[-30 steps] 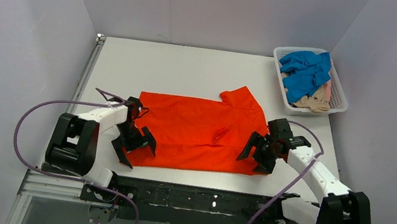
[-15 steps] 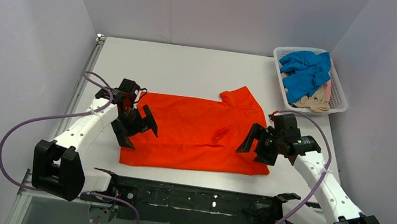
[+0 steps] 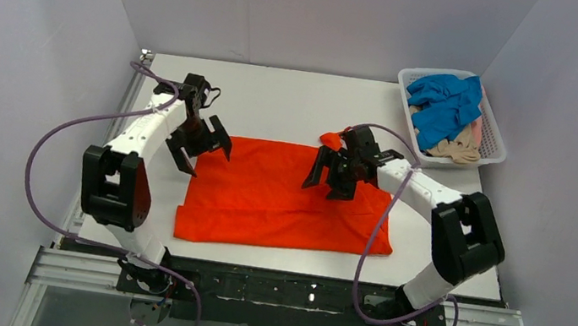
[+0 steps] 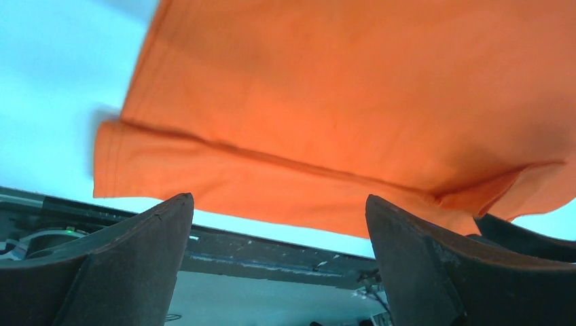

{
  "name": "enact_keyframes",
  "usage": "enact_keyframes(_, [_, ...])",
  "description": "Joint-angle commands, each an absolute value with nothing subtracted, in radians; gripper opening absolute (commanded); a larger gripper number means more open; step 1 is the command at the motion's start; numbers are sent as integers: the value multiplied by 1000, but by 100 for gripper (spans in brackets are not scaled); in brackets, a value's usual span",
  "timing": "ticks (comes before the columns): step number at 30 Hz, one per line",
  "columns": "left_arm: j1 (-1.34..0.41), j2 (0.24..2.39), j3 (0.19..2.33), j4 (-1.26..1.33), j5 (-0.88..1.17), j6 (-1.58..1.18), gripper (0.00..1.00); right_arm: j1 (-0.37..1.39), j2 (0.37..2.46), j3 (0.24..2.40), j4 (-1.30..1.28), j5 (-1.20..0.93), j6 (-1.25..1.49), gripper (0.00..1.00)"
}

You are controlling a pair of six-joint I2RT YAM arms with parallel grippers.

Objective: Fold and stack the t-shirts
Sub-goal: Grab the side of the flattened tshirt furthest away from the robot with both arms

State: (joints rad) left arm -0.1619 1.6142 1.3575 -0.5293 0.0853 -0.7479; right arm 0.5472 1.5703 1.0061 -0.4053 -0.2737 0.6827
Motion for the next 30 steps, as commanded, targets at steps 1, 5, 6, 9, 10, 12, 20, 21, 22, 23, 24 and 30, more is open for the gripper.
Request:
enact_keyframes(1, [-82, 1758, 1470, -635, 52, -712, 100, 562, 1708, 1116, -294, -324, 750, 91])
enact_keyframes(5, [-31, 1931, 1622, -613, 81, -666, 100, 568, 1800, 1186, -274, -292, 751, 91])
enact_keyframes(6, [-25, 1980, 1671, -600, 94, -645, 99, 568, 1818, 1218, -304, -263, 738, 91])
enact_keyframes(9, [-15, 2130, 1839, -622, 86, -588, 99, 563, 1826, 1319, -354, -197, 685, 91])
enact_keyframes(10, [-15, 2176, 1900, -636, 80, -571, 99, 557, 1818, 1344, -367, -202, 669, 91])
enact_keyframes(12, [-14, 2258, 1991, -658, 78, -544, 100, 545, 1791, 1372, -397, -220, 648, 91])
enact_keyframes(20, [-13, 2368, 2099, -696, 31, -507, 78, 389, 1662, 1315, -450, -197, 592, 91])
enact_keyframes(21, [-14, 2369, 2088, -683, 26, -504, 74, 367, 1653, 1306, -454, -201, 586, 92])
enact_keyframes(22, [-14, 2375, 2085, -680, 18, -505, 69, 349, 1643, 1302, -459, -201, 579, 91])
enact_keyframes(23, [-14, 2383, 2085, -682, 15, -509, 64, 334, 1636, 1298, -468, -196, 572, 91])
enact_keyframes(24, [-13, 2391, 2085, -683, 15, -517, 60, 325, 1626, 1293, -476, -187, 568, 91])
enact_keyframes(30, [-14, 2440, 2094, -683, 31, -540, 48, 310, 1599, 1261, -487, -162, 546, 91])
